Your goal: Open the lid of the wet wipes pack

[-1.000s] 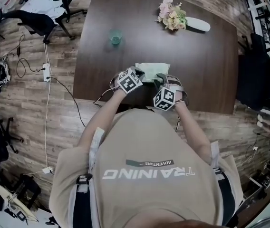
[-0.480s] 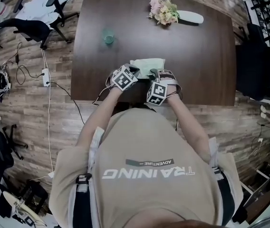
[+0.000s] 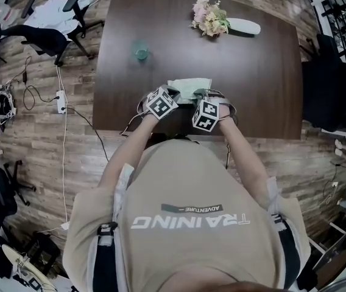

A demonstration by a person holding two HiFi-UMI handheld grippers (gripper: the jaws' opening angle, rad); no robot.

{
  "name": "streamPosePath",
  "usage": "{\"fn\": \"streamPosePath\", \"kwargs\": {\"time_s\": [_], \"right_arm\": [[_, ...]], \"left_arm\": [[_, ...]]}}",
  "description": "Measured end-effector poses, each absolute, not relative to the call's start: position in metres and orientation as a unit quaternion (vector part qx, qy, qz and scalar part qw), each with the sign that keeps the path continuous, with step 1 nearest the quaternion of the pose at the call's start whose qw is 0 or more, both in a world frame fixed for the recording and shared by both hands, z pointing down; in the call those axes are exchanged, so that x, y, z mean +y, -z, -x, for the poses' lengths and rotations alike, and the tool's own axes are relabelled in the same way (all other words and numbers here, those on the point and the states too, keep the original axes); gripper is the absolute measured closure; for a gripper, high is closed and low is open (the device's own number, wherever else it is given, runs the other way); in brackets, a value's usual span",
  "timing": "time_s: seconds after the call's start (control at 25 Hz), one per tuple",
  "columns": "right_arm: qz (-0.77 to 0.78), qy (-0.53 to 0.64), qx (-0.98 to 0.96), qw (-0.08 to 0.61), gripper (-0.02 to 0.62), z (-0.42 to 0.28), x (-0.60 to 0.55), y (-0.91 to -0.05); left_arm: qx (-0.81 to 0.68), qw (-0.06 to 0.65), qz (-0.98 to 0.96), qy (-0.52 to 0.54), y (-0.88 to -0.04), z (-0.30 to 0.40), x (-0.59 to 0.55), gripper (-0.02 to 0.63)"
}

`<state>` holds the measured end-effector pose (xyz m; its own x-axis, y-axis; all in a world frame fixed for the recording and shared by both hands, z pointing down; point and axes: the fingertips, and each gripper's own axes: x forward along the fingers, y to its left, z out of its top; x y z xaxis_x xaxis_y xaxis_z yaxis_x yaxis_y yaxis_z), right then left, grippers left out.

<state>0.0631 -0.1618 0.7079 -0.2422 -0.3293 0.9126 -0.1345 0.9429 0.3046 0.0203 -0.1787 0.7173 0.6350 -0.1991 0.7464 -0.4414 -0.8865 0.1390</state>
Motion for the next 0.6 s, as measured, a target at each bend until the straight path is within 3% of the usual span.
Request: {"fn": "streamPosePath", "kwargs": {"time_s": [0.6], "right_arm": [[-0.165, 0.07, -0.807, 0.563, 0.526, -0.063, -0.161, -0.688]], "left_arm": [[-0.175, 0.157, -0.892, -0.387, -0.718, -0.019, -0.178, 0.597]]}}
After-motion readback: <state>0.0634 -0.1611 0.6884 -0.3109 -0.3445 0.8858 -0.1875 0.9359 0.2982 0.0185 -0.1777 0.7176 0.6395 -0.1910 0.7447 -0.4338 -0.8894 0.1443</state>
